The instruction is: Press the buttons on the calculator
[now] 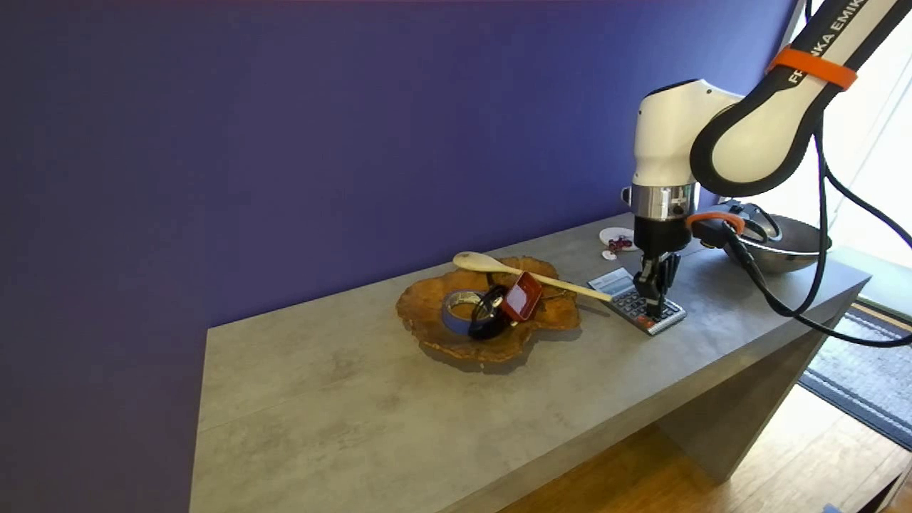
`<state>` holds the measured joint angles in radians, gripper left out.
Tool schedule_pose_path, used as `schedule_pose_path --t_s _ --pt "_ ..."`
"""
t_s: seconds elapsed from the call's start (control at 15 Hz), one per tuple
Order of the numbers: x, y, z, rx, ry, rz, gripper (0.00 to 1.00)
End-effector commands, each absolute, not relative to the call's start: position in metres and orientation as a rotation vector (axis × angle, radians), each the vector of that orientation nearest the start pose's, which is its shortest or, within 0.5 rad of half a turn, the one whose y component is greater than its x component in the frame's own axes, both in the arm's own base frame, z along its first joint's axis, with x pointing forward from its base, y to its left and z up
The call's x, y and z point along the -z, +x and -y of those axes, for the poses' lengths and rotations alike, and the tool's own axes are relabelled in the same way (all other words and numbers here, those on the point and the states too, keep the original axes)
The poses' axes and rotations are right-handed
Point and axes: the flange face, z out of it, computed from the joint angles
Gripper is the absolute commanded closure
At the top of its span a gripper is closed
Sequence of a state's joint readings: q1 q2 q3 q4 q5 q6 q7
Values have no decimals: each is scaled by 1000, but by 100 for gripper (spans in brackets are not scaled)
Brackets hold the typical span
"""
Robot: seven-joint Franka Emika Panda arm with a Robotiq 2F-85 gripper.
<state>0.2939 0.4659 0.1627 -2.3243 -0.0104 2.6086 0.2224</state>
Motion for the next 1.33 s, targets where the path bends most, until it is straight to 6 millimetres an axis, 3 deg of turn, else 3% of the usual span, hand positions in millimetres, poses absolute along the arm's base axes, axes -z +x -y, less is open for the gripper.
schedule_pose_path --t_s 0.0,0.53,1.27 --pt "-125 441 -234 -326 -3110 327 100" --pt "-113 446 -234 -361 -3123 266 100" --pt "-155 436 -224 -275 -3121 267 100"
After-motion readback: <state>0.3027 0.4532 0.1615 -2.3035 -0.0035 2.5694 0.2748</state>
